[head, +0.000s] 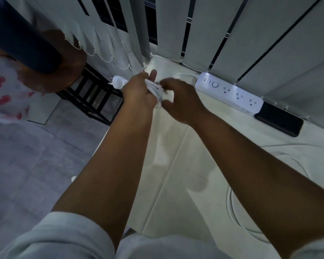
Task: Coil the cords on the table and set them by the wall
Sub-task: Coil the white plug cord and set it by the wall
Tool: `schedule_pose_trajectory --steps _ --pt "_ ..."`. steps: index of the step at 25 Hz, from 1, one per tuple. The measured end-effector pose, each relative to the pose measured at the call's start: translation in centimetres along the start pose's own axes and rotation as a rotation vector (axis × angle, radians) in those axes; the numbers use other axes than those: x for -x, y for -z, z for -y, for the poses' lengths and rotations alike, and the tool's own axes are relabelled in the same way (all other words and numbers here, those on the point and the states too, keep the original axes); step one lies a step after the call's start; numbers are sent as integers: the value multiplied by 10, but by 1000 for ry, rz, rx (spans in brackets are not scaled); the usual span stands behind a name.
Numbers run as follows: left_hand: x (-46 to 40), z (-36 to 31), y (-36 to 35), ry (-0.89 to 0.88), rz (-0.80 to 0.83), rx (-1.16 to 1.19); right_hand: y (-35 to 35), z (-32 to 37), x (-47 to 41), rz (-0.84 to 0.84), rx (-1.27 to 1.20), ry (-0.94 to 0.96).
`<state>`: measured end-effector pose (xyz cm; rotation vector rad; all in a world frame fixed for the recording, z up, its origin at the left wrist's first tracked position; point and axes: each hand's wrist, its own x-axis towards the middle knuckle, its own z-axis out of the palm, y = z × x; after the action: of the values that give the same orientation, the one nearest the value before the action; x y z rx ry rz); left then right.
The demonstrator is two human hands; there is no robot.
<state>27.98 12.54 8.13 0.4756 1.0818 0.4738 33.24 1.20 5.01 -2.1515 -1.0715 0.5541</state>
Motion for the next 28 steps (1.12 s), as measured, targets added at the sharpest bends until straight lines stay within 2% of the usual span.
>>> schedule_pose_trajectory --steps 2,5,7,8,9,10,11,12,15,16,18,21,23,26,28 --pt "3 0 -3 10 31 3 -10 -14 11 53 141 -21" --pt "5 5 -4 68 97 141 -18 -18 7 -144 86 8" --pt "8 11 -3 172 75 296 -17 -19 -1 -124 123 22" --pt "11 11 -1 205 75 288 -14 -21 -7 -95 139 7" --pt "15 9 2 198 95 107 -8 -24 -14 -83 154 -18" --pt "20 8 8 161 132 -172 1 -28 -23 -77 173 -43" --pt "23 7 15 65 165 -441 11 -32 -32 -64 199 -56" --pt "27 1 19 -90 186 -637 23 -35 -42 -24 238 -57" --pt "9 -20 17 -699 112 -1216 54 -36 -72 196 349 16" --pt "-5 -24 11 -754 132 -1439 60 -33 -80 257 379 48" --pt "-34 -22 -6 -705 262 -1771 67 -31 -95 312 433 94" --pt "-70 -9 -23 -743 317 -1891 68 -45 -104 262 468 60" --pt "-85 -1 -31 -727 283 -1838 66 -62 -106 105 422 -10" --pt "-104 17 -41 -603 220 -1809 59 -82 -97 -77 394 -138" --pt "-116 31 -43 -520 169 -1740 47 -92 -84 -89 504 -109"
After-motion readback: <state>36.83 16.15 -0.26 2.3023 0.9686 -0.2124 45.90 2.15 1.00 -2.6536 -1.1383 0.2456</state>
